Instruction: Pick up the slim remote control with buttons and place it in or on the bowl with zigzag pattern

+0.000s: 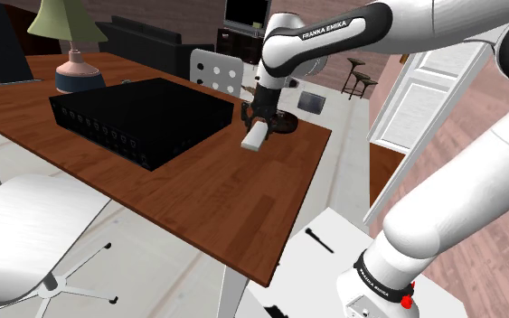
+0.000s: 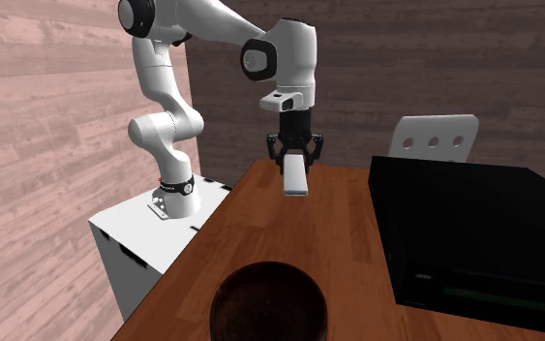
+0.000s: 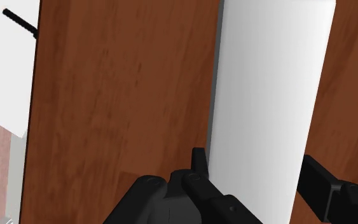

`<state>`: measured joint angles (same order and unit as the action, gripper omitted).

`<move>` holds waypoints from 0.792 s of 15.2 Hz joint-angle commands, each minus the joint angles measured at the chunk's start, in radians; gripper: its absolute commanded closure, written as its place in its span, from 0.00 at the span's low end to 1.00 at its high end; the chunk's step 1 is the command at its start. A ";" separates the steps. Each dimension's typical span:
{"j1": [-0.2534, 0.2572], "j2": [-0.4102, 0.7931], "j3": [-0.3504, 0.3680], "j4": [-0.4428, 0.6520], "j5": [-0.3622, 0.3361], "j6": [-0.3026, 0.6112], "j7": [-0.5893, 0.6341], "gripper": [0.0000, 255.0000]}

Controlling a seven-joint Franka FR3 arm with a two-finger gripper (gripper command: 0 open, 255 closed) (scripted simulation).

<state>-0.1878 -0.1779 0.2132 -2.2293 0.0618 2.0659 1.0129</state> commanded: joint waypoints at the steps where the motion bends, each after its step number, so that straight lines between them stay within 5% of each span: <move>1: 0.000 -0.009 -0.002 0.019 0.001 -0.028 -0.001 1.00; 6: -0.001 -0.026 -0.004 0.068 0.002 -0.093 -0.002 1.00; 12: -0.060 0.085 -0.074 0.188 -0.028 -0.108 -0.115 1.00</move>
<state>-0.2383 -0.1080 0.1505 -2.0649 0.0375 1.9670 0.9175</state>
